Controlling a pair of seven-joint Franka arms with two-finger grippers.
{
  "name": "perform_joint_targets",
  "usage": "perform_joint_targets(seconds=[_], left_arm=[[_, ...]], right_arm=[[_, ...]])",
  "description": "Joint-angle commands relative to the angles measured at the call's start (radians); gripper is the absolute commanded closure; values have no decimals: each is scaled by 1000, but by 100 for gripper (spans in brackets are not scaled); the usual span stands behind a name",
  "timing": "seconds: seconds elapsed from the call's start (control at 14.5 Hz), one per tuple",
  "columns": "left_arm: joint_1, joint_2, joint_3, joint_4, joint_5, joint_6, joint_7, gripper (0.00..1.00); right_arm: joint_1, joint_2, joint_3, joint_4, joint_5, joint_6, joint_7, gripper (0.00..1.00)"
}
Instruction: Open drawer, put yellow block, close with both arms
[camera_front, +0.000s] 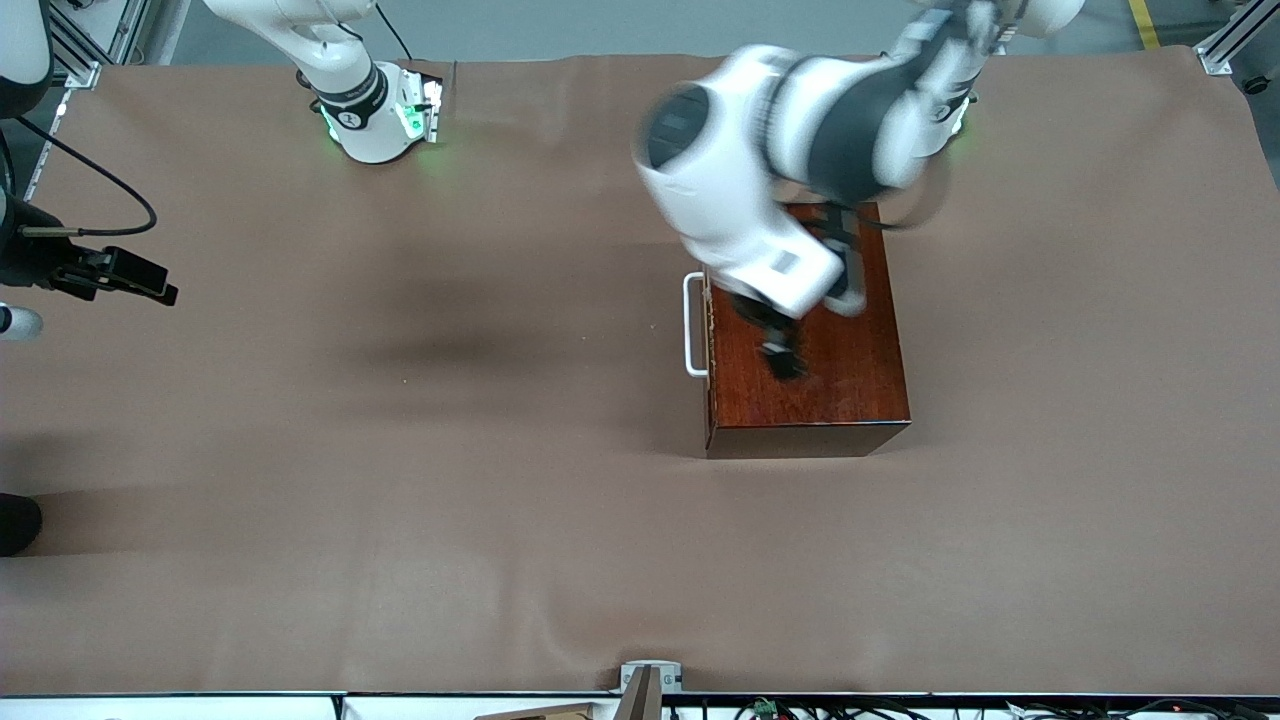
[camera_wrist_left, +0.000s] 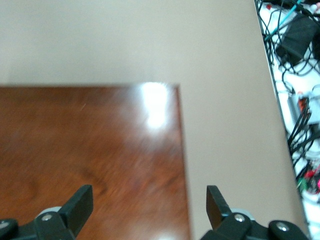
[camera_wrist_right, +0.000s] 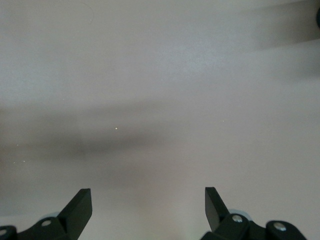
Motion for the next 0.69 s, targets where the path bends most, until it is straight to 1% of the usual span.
perform_joint_targets(seconds=[0.0, 0.14, 0.41, 0.55, 0.62], left_arm=[[125, -63, -15, -27, -69, 44, 125, 0], [211, -101, -15, -49, -138, 58, 274, 0], [359, -164, -13, -62, -229, 58, 522, 0], [436, -204, -15, -89, -272, 60, 666, 0], [455, -230, -13, -113, -295, 65, 741, 0]], right_arm=[[-14, -19, 13, -11, -18, -1, -6, 0], [-14, -19, 13, -11, -18, -1, -6, 0], [-14, -19, 13, -11, -18, 1, -6, 0], [-14, -19, 13, -10, -18, 1, -6, 0], [-14, -19, 13, -11, -18, 1, -6, 0]])
